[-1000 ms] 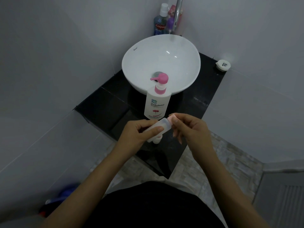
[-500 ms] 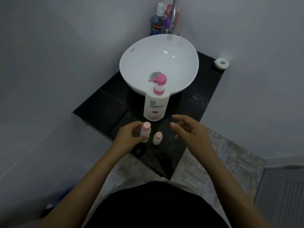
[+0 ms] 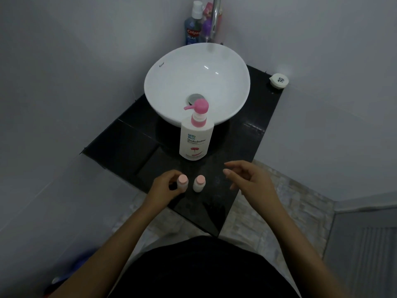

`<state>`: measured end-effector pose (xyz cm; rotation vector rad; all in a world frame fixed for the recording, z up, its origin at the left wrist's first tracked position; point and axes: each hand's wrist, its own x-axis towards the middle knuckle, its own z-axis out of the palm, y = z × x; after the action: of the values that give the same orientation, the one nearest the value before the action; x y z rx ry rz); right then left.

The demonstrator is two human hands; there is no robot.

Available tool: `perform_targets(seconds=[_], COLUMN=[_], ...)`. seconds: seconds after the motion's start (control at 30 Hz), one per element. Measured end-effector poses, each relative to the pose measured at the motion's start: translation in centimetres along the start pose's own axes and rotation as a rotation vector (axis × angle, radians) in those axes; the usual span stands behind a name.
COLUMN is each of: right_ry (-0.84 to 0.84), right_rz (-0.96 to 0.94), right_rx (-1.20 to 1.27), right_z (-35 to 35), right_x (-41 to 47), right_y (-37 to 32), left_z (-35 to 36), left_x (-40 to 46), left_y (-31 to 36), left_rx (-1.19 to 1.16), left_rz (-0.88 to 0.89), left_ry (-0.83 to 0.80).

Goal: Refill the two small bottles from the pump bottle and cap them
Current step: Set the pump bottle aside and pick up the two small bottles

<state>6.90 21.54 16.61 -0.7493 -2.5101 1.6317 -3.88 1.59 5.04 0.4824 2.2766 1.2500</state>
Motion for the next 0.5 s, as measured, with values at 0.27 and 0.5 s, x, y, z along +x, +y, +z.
perform_targets(seconds=[0.27,0.5], right_ry=[-0.013,-0.092], right_rz=[0.008,-0.021], right_rx=[-0.11,-0.203], right_z=[0.1,0.8], right_x=[2.6,9.4], right_y=[1.5,2.2], left_z=[-1.8,-5.1], left_x=[0.1,4.4], left_y=[-1.0,2.4], left_rx=[-0.021,-0.136], left_rz=[-0.034,0.022], left_ry=[0.055,0.164])
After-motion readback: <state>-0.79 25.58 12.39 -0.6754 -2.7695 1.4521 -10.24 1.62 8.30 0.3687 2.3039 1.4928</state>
